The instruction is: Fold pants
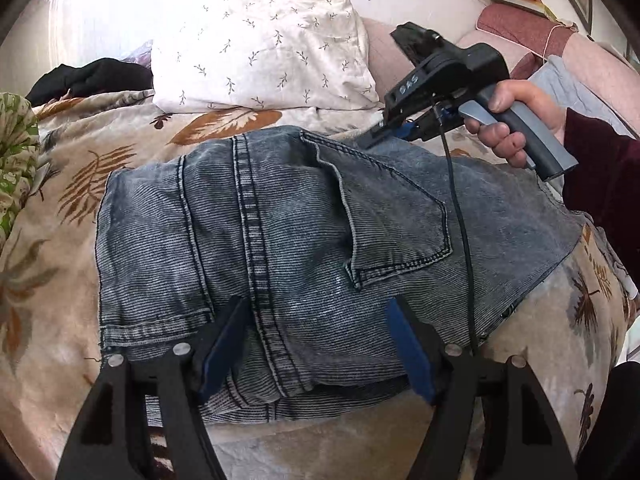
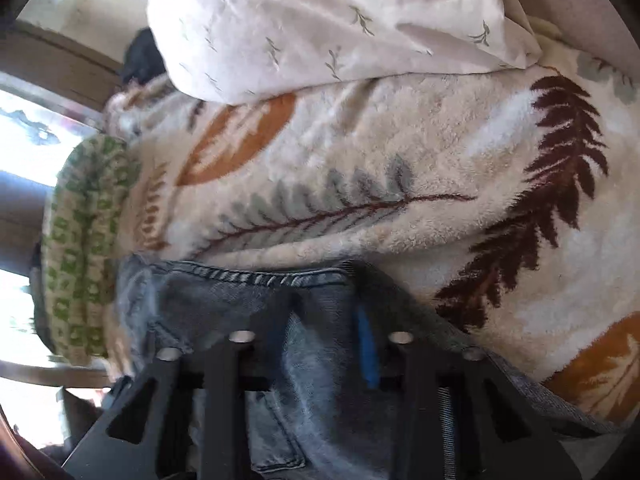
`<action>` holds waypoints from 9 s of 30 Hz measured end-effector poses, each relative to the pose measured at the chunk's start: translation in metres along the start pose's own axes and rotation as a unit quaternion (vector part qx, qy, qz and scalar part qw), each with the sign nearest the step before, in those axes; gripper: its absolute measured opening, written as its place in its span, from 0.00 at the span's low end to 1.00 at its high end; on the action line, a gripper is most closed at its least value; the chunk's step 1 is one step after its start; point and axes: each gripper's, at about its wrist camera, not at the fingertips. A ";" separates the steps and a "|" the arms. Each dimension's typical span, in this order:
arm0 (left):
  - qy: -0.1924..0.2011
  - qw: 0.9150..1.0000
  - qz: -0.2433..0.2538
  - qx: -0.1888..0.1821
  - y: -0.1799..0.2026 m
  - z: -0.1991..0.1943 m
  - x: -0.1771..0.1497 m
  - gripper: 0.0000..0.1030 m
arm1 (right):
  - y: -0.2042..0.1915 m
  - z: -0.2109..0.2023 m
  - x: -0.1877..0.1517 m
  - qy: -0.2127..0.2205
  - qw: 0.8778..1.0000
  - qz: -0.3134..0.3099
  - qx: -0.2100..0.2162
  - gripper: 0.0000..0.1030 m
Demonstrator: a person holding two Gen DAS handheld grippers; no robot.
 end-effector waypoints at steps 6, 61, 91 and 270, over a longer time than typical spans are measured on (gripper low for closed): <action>0.002 1.000 0.003 0.001 0.000 0.000 0.000 0.72 | -0.016 -0.008 -0.001 0.046 0.997 -0.008 -0.061 0.08; -0.031 0.965 -0.252 0.073 -0.171 -0.061 -0.009 0.81 | 0.008 -0.073 -0.244 0.227 0.958 0.173 -0.004 0.68; -0.056 0.965 0.255 0.011 0.237 0.027 0.158 0.81 | 0.233 -0.093 -0.418 0.431 0.719 0.502 0.215 0.72; 0.012 0.978 -0.198 0.070 -0.045 -0.064 -0.027 0.76 | 0.006 0.003 -0.252 0.220 0.971 0.082 -0.032 0.76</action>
Point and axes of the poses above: each gripper's, at about its wrist camera, not at the fingertips, and z roughly the way its jaws point, y to its right, x to its top, and after that the axes turned 11 degrees about -y, right-handed
